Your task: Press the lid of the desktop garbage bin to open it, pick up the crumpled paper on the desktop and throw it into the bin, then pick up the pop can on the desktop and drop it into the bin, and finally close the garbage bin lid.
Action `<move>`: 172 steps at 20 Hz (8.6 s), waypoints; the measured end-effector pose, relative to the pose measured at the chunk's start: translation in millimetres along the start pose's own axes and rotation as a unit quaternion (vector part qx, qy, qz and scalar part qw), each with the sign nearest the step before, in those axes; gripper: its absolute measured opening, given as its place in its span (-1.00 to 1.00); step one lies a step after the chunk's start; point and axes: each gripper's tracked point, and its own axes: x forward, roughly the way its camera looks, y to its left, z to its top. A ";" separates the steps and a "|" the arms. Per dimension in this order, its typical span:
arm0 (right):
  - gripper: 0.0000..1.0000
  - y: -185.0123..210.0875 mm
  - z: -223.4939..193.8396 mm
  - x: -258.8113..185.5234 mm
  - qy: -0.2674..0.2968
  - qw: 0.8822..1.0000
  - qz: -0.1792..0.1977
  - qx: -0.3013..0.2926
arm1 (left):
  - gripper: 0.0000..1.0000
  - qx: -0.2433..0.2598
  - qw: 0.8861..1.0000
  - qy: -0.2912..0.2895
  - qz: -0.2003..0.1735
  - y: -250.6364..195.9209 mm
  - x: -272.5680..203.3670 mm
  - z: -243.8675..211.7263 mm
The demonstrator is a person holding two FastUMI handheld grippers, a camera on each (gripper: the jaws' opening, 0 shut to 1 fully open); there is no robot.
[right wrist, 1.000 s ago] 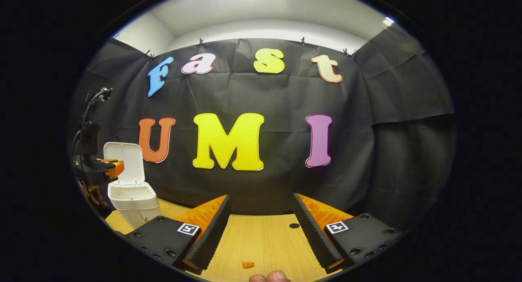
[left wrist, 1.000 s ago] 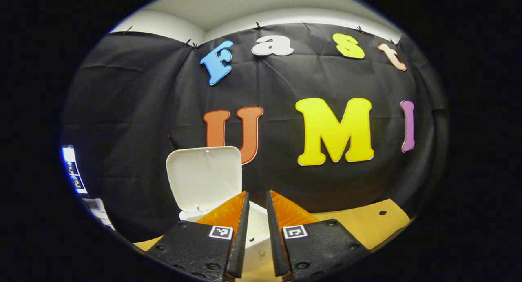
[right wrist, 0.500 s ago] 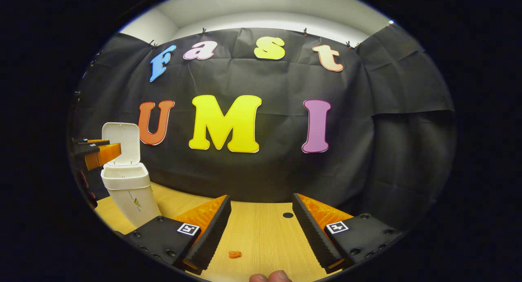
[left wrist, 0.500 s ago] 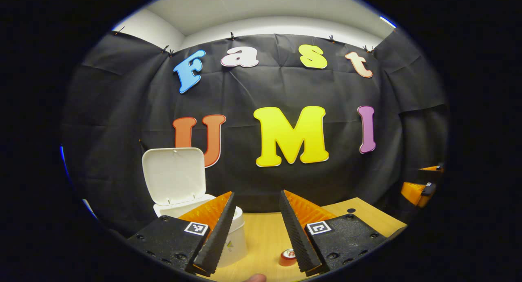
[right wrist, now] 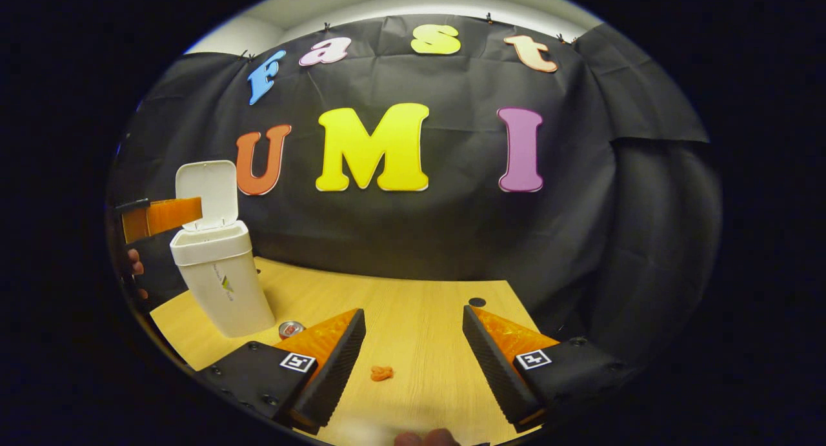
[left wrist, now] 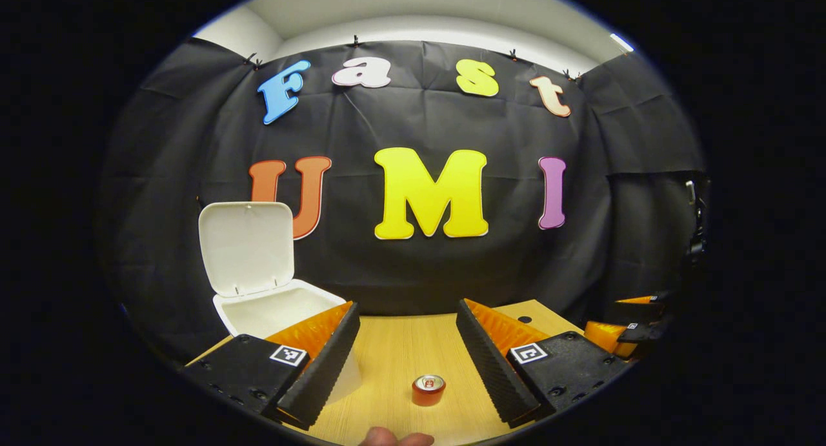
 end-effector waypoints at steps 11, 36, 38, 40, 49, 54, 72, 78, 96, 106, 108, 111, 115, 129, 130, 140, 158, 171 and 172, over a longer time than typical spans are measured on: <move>0.93 28.9 -124.2 57.1 0.147 0.987 0.068 -0.005 | 0.97 0.019 0.998 0.046 0.026 6.6 -35.9 -12.3; 0.00 61.1 -234.9 144.3 0.313 0.946 0.071 -0.047 | 0.97 0.021 0.985 0.101 0.137 75.8 -72.1 -45.4; -0.15 60.1 -232.8 146.6 0.309 0.947 0.069 -0.061 | 0.97 0.025 0.985 0.100 0.141 78.7 -73.5 -43.4; -0.65 62.2 -231.9 142.5 0.317 0.944 0.076 -0.057 | 0.97 0.029 0.985 0.096 0.142 79.7 -73.7 -42.3; -0.88 78.2 -135.2 105.0 0.251 0.962 0.104 -0.034 | 0.96 0.011 0.989 0.084 0.121 82.1 -71.5 -46.6; -0.88 98.5 -22.8 75.5 0.172 0.977 0.128 -0.018 | 0.97 -0.007 0.991 0.078 0.111 85.3 -73.8 -59.4; -0.89 384.0 153.1 84.5 0.017 0.943 0.326 -0.070 | 0.97 -0.055 0.966 0.083 0.238 202.9 -161.7 -76.5; -0.89 461.5 116.3 123.5 0.053 0.930 0.349 -0.100 | 0.97 -0.060 0.956 0.091 0.273 223.5 -187.4 -86.2; 0.46 461.2 110.2 125.6 0.063 0.940 0.325 -0.078 | 0.97 -0.026 0.971 0.076 0.225 211.1 -163.3 -76.6; 0.63 340.3 140.3 60.4 -0.014 0.965 0.260 -0.035 | 0.98 0.012 0.994 0.064 0.085 147.0 -102.3 -81.3; 0.63 309.4 137.0 47.8 -0.025 0.970 0.237 -0.035 | 0.97 0.021 0.996 0.065 0.056 127.8 -90.3 -85.1; 0.63 261.0 134.2 30.8 -0.042 0.979 0.196 -0.038 | 0.97 0.021 0.997 0.065 0.019 99.7 -76.0 -96.0; 0.65 192.2 108.9 9.6 -0.033 0.989 0.134 -0.051 | 0.97 0.012 0.996 0.081 -0.027 61.9 -54.7 -119.3; 0.65 54.5 -5.9 -65.9 0.066 0.998 0.001 0.004 | 0.98 0.027 0.981 0.143 -0.124 -33.2 12.7 -240.4; 0.65 48.1 -13.6 -68.3 0.073 0.997 -0.004 0.004 | 0.99 0.022 0.981 0.148 -0.123 -34.3 18.7 -247.1; 0.65 24.4 -59.9 -63.3 0.133 0.991 -0.018 -0.006 | 0.99 0.051 0.977 0.173 -0.114 -42.3 73.9 -307.4; 0.65 17.6 -61.3 -35.7 0.147 0.989 -0.018 -0.003 | 0.89 0.041 0.970 0.217 -0.101 -41.4 114.7 -344.2; 0.65 26.8 -47.2 -45.2 0.128 0.992 -0.007 -0.001 | 0.70 0.019 0.986 0.135 -0.096 -33.2 104.6 -232.9; 0.65 28.8 -43.6 -47.5 0.124 0.992 -0.005 -0.001 | 0.70 0.016 0.987 0.125 -0.100 -35.4 101.9 -214.1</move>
